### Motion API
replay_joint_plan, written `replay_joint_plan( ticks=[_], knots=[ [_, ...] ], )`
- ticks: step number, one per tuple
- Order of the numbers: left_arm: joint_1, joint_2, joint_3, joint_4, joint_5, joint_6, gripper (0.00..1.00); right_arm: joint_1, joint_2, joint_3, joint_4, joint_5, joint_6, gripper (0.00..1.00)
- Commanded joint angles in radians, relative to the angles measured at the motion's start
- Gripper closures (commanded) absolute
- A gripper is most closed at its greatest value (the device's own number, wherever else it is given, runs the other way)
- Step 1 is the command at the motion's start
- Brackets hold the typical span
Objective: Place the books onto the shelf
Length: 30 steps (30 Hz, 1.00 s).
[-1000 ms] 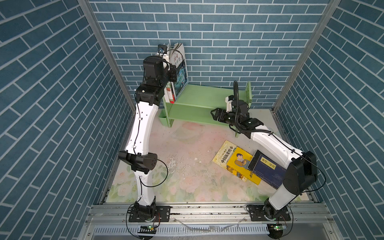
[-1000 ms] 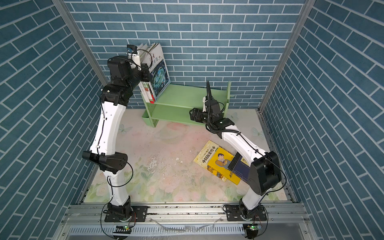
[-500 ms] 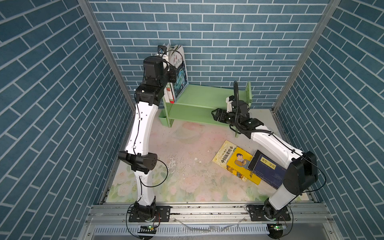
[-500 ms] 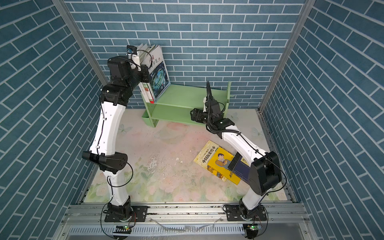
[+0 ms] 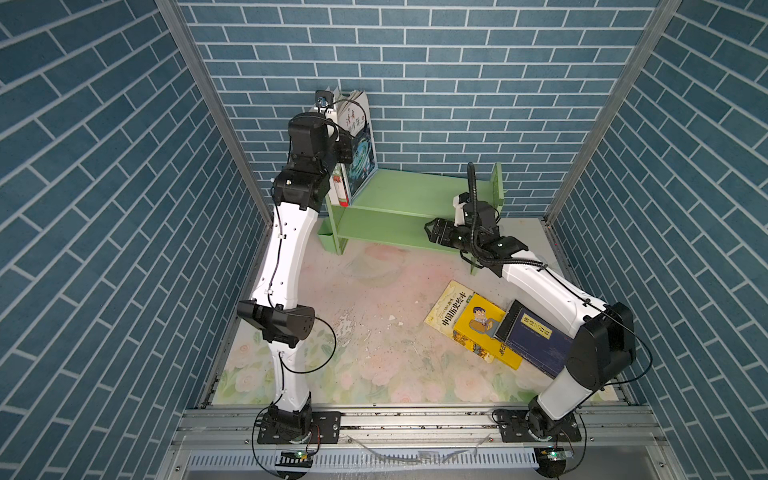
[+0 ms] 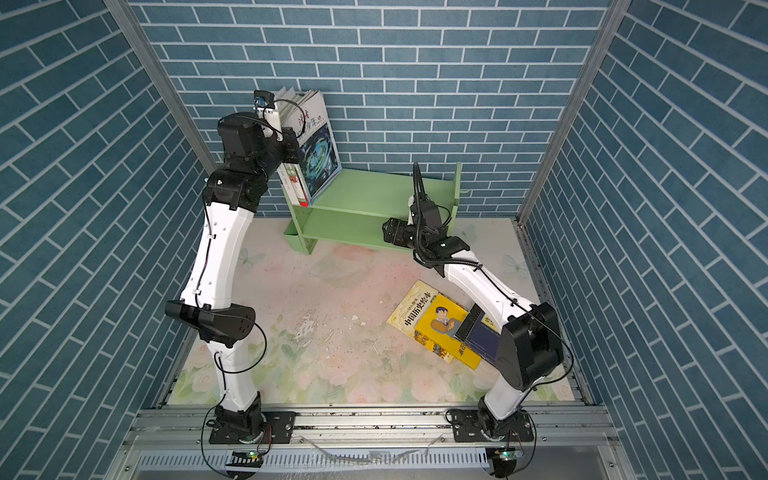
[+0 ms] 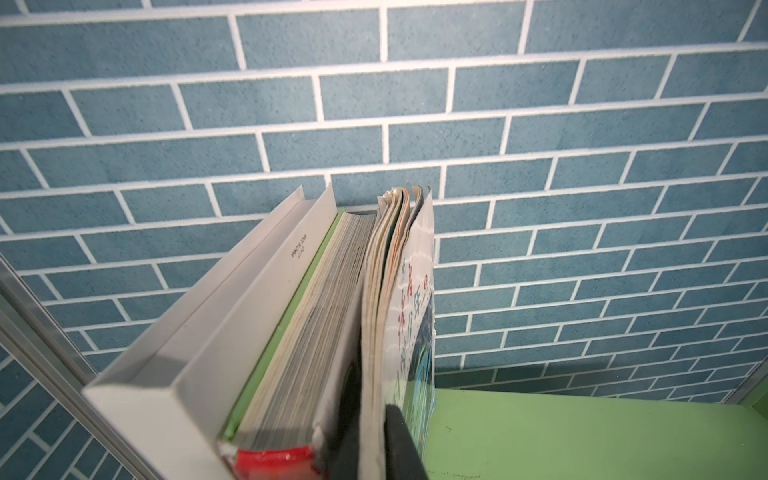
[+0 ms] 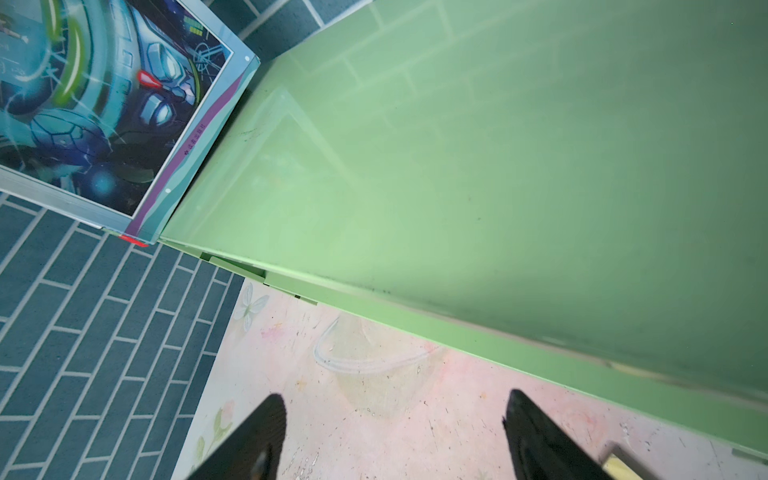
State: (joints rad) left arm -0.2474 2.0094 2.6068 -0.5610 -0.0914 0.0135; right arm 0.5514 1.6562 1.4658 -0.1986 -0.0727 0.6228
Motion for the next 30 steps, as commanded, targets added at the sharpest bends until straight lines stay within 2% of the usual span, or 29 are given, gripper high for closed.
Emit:
replay_joint_plan(
  ticks=[1, 14, 22, 30],
  knots=[
    [0.007, 0.009, -0.005, 0.070, -0.005, 0.002, 0.81, -0.009, -0.029, -0.020, -0.014, 0.025, -0.017, 0.17],
    [0.007, -0.020, -0.035, 0.108, -0.028, 0.009, 0.69, -0.014, -0.022, -0.023, -0.025, 0.017, -0.014, 0.17],
    [0.007, -0.139, -0.159, 0.199, 0.052, -0.019, 0.61, -0.013, -0.030, -0.030, -0.025, 0.014, -0.012, 0.17],
    [0.007, -0.338, -0.377, 0.359, 0.133, -0.046, 0.53, -0.013, -0.042, -0.045, -0.016, 0.002, -0.007, 0.17]
  ],
)
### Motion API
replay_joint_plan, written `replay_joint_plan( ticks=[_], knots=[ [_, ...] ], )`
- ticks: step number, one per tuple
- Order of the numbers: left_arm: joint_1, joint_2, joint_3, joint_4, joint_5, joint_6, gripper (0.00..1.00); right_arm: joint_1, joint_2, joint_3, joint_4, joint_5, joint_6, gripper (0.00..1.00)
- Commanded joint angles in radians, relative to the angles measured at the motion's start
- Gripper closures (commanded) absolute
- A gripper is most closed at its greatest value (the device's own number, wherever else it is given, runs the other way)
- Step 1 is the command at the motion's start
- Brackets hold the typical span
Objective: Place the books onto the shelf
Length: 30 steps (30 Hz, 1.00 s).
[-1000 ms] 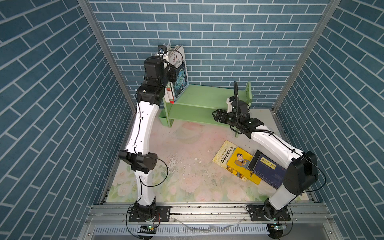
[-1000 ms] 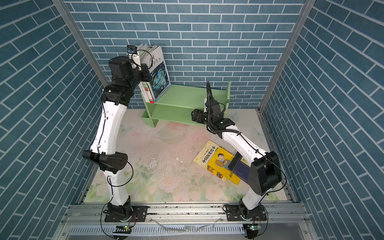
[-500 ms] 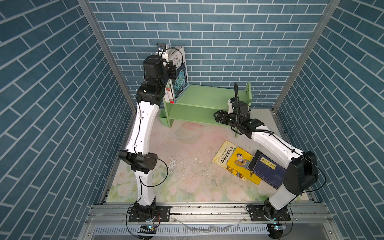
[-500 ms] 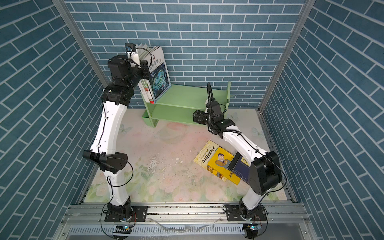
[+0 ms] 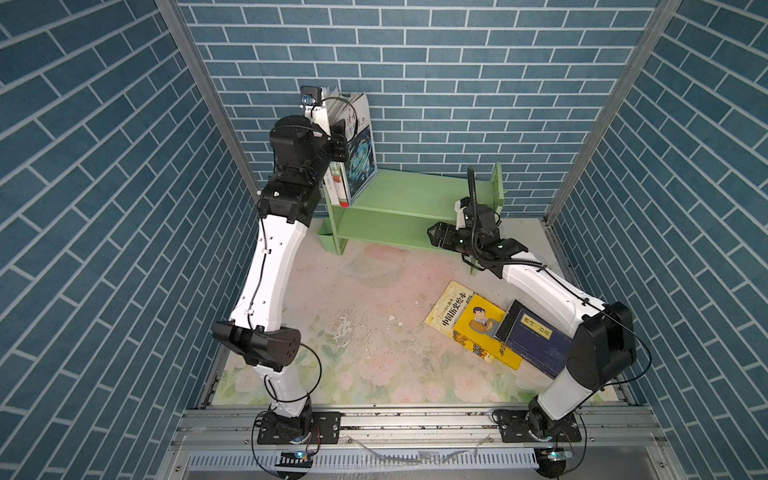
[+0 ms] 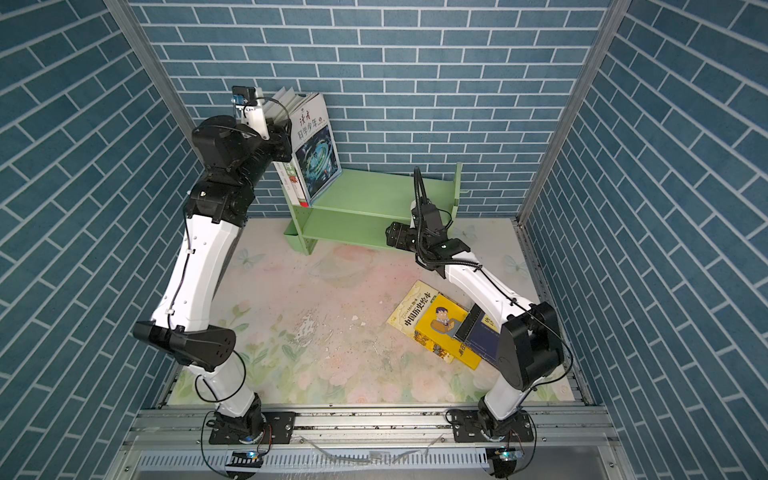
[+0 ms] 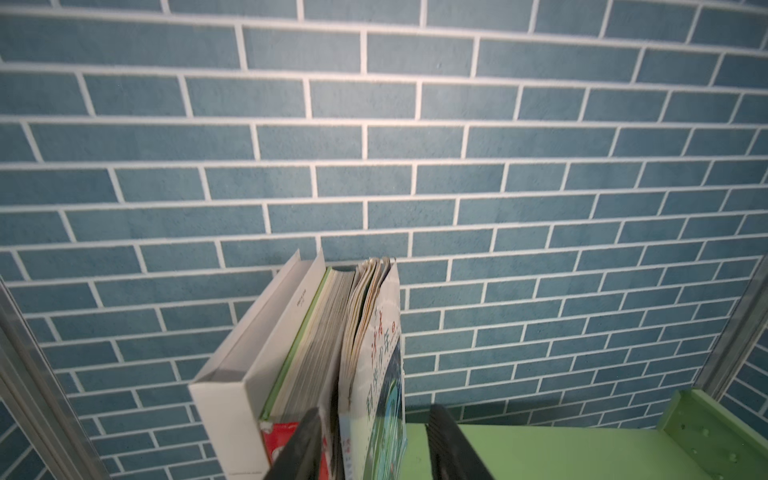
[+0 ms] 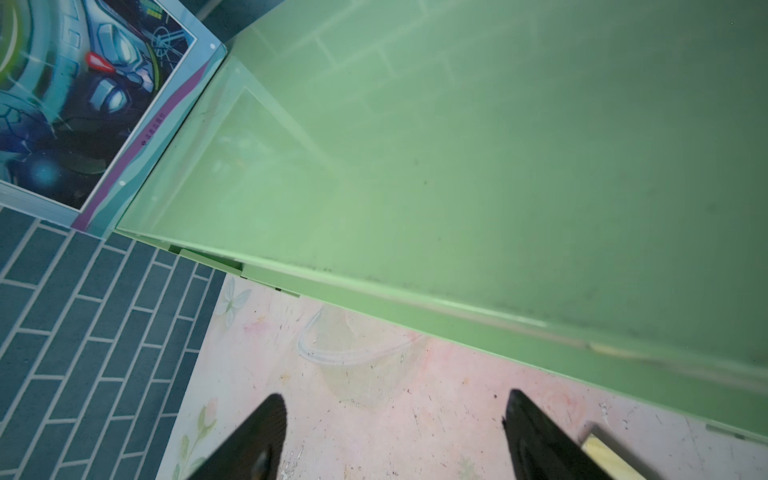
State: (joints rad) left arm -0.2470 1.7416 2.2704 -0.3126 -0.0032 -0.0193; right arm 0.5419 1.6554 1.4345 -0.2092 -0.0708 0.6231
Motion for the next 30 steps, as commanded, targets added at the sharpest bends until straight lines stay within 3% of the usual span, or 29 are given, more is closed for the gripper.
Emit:
replay_joint_plan(
  ticks=[1, 10, 18, 25, 30],
  knots=[
    [0.006, -0.088, -0.058, 0.118, 0.051, -0.013, 0.52, -0.004, -0.043, -0.014, -0.006, 0.000, -0.008, 0.17],
    [0.006, -0.161, -0.172, 0.119, 0.206, -0.082, 0.44, -0.004, -0.067, -0.035, 0.003, -0.011, 0.007, 0.17],
    [0.006, -0.085, -0.175, 0.145, 0.365, -0.229, 0.39, -0.003, -0.110, -0.052, 0.002, -0.056, 0.004, 0.17],
    [-0.009, 0.006, -0.163, 0.215, 0.431, -0.311, 0.38, 0.004, -0.140, -0.056, -0.025, -0.069, -0.020, 0.17],
    [-0.035, 0.073, -0.141, 0.228, 0.392, -0.301, 0.35, 0.005, -0.142, -0.054, -0.032, -0.072, -0.026, 0.17]
  ],
)
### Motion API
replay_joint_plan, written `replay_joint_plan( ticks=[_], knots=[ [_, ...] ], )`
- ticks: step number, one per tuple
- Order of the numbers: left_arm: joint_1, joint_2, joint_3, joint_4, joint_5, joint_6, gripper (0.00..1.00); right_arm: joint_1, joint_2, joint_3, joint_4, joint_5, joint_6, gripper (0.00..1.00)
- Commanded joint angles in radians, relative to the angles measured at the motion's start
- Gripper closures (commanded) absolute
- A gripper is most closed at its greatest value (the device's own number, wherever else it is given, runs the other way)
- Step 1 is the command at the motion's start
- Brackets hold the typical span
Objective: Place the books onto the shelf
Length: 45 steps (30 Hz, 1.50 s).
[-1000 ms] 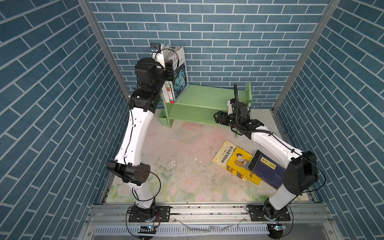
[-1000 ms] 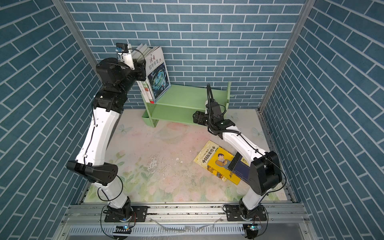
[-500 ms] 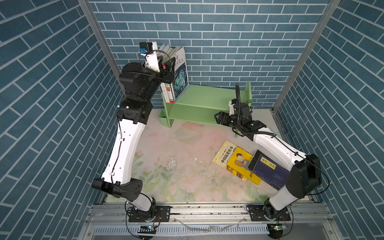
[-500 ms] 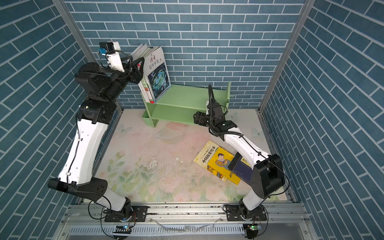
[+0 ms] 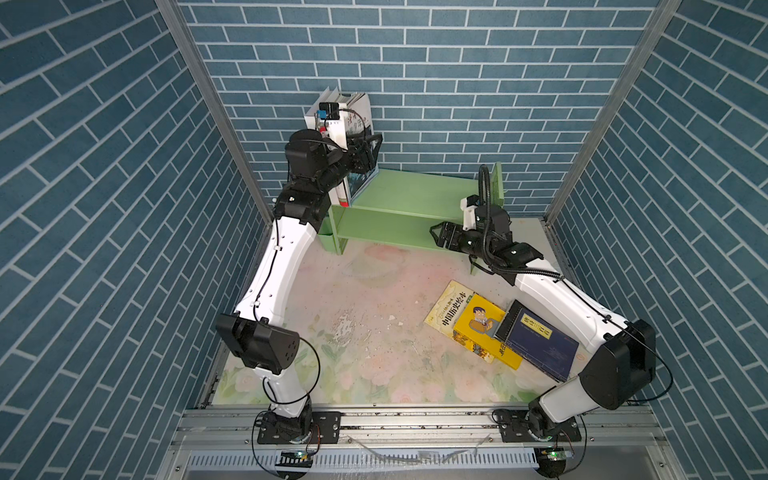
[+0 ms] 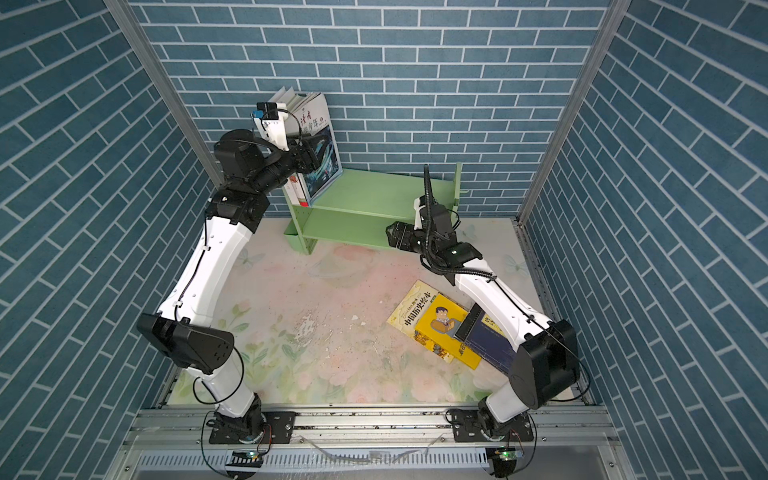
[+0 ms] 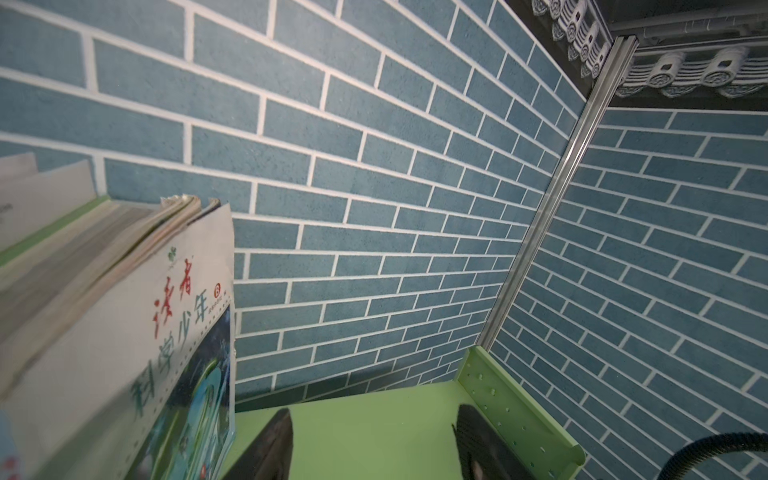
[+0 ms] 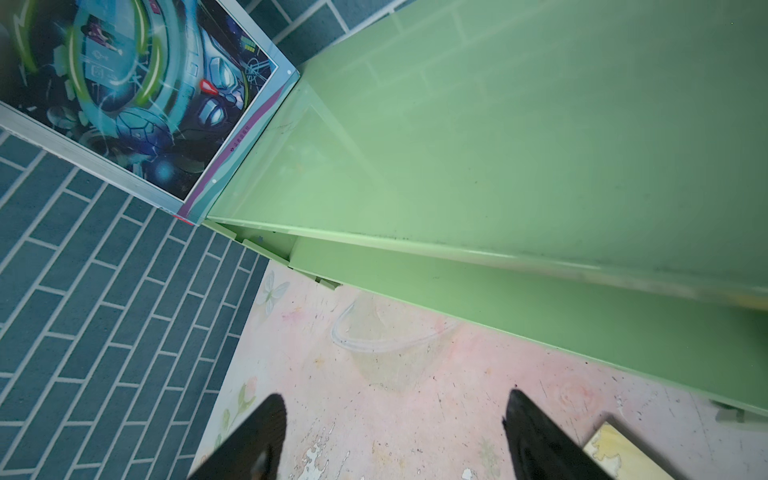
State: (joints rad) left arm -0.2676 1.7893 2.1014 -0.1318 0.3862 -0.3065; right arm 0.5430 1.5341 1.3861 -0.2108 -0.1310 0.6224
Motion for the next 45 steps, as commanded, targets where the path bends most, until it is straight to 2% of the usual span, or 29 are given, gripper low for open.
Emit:
replay_joint_plan(
  ticks=[1, 15, 25, 30, 34, 38, 45],
  knots=[
    [-0.016, 0.042, 0.037, 0.047, -0.010, -0.010, 0.35, 0.006, -0.020, -0.005, -0.033, -0.013, -0.027, 0.17],
    [-0.016, 0.136, 0.080, 0.062, -0.225, 0.020, 0.32, 0.006, -0.041, -0.005, -0.063, -0.015, -0.049, 0.16],
    [-0.016, 0.169, 0.129, 0.024, -0.316, 0.027, 0.31, 0.006, -0.065, -0.006, -0.083, -0.040, -0.070, 0.17],
    [-0.016, 0.170, 0.143, 0.025, -0.280, 0.023, 0.31, 0.006, -0.085, -0.010, -0.093, -0.055, -0.082, 0.16],
    [-0.016, 0.156, 0.138, 0.053, -0.183, 0.023, 0.29, 0.006, -0.101, -0.015, -0.096, -0.080, -0.090, 0.16],
    [-0.029, 0.108, 0.100, 0.092, -0.081, 0.026, 0.28, 0.013, -0.124, -0.021, -0.117, -0.083, -0.103, 0.16],
    [-0.074, -0.013, 0.058, 0.028, 0.010, 0.066, 0.23, 0.034, -0.197, -0.081, -0.202, -0.051, -0.106, 0.16]
  ],
)
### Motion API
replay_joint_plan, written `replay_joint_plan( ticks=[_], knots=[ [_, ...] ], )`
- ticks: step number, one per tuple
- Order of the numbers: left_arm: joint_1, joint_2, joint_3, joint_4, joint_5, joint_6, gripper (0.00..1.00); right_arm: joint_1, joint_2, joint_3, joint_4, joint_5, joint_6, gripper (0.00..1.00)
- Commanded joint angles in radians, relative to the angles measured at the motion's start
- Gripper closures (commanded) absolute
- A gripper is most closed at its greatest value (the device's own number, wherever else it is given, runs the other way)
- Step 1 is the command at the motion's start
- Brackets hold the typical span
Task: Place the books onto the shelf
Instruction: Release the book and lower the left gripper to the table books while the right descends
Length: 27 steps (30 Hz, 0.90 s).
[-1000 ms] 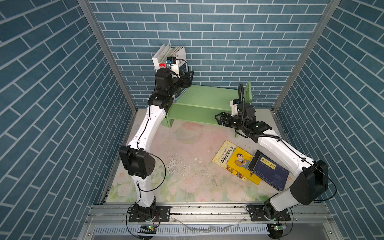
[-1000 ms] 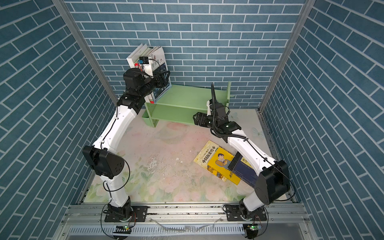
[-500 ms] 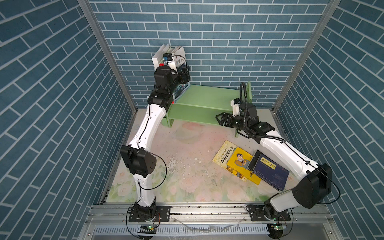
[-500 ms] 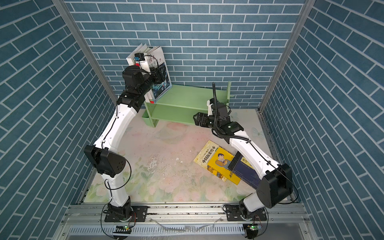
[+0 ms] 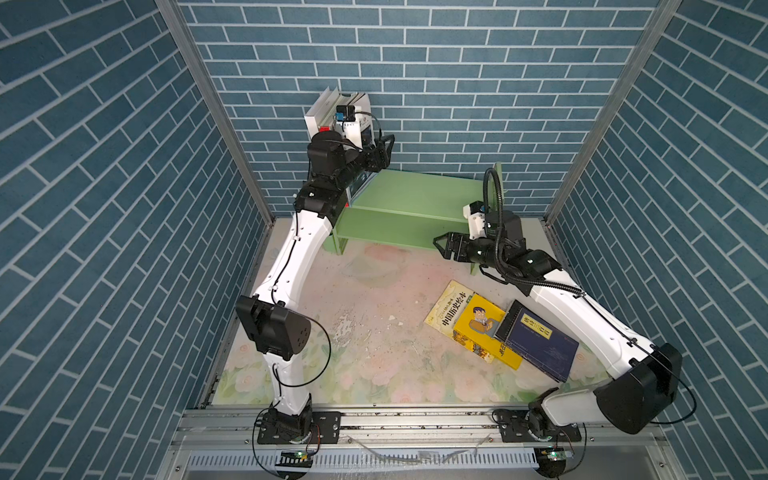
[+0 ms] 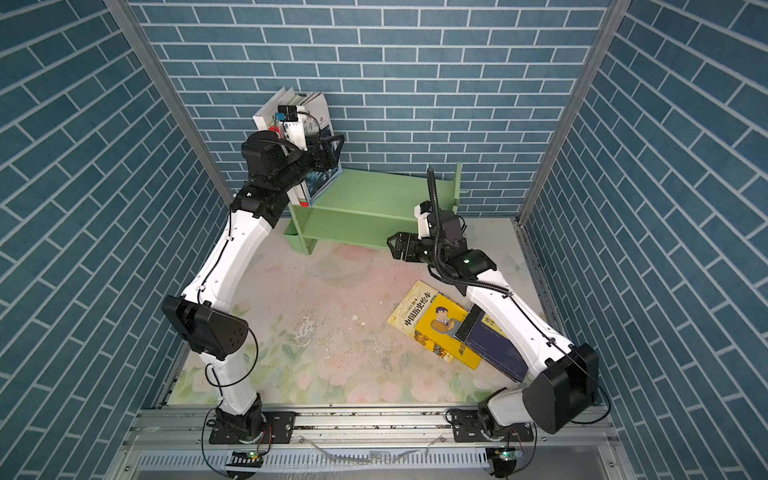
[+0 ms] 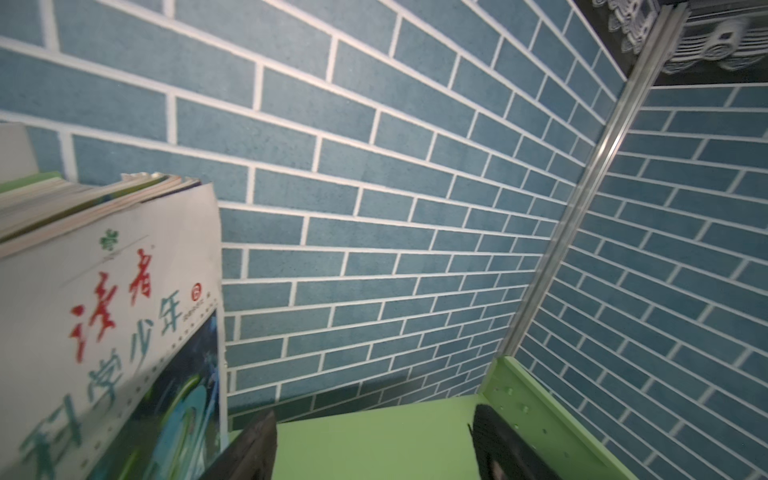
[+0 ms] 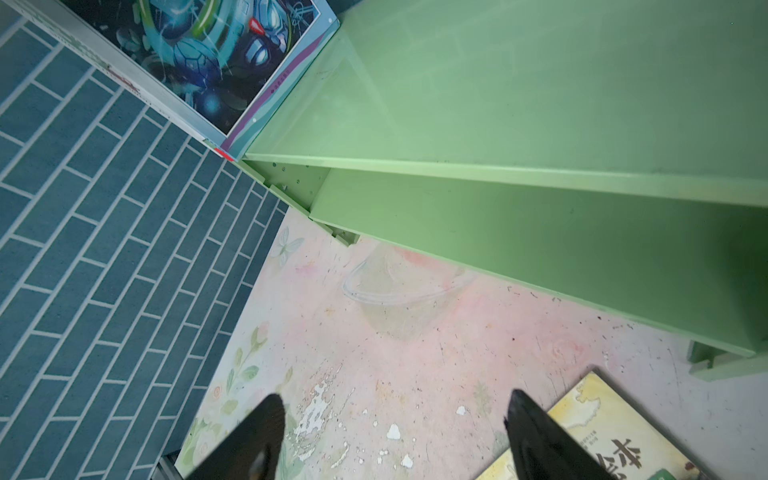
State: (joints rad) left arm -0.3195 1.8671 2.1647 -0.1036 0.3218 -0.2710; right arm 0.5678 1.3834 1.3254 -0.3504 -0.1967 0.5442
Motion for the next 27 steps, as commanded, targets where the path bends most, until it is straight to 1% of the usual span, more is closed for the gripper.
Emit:
replay_joint_plan(
  ticks=[1, 4, 7, 10, 13, 15, 19, 21, 23, 24, 27],
  knots=[
    [-0.028, -0.112, -0.014, -0.010, 0.086, 0.029, 0.23, 0.013, -0.063, -0.038, -0.073, 0.024, -0.022, 0.16],
    [-0.041, -0.184, -0.066, -0.028, 0.103, 0.001, 0.23, 0.014, -0.115, -0.096, -0.085, 0.042, 0.003, 0.16],
    [-0.048, -0.273, -0.187, 0.007, 0.119, -0.050, 0.22, 0.017, -0.168, -0.153, -0.082, 0.054, 0.030, 0.16],
    [-0.069, -0.366, -0.325, 0.019, 0.090, -0.084, 0.22, 0.017, -0.213, -0.203, -0.080, 0.067, 0.053, 0.16],
    [-0.107, -0.466, -0.485, 0.010, 0.034, -0.134, 0.22, 0.019, -0.245, -0.249, -0.087, 0.072, 0.067, 0.16],
    [-0.125, -0.525, -0.602, -0.008, 0.000, -0.194, 0.22, 0.022, -0.255, -0.273, -0.103, 0.083, 0.070, 0.16],
    [-0.151, -0.646, -0.890, 0.006, -0.057, -0.387, 0.22, 0.030, -0.260, -0.318, -0.138, 0.103, 0.071, 0.16],
    [-0.182, -0.697, -1.030, 0.010, -0.117, -0.475, 0.22, 0.030, -0.259, -0.345, -0.144, 0.133, 0.071, 0.16],
    [-0.226, -0.738, -1.159, 0.039, -0.148, -0.553, 0.22, 0.030, -0.254, -0.370, -0.148, 0.148, 0.069, 0.14],
    [-0.245, -0.744, -1.197, 0.039, -0.157, -0.583, 0.21, 0.030, -0.249, -0.378, -0.149, 0.152, 0.063, 0.13],
    [-0.320, -0.753, -1.300, 0.056, -0.191, -0.674, 0.07, 0.029, -0.223, -0.391, -0.144, 0.179, 0.015, 0.10]
  ],
)
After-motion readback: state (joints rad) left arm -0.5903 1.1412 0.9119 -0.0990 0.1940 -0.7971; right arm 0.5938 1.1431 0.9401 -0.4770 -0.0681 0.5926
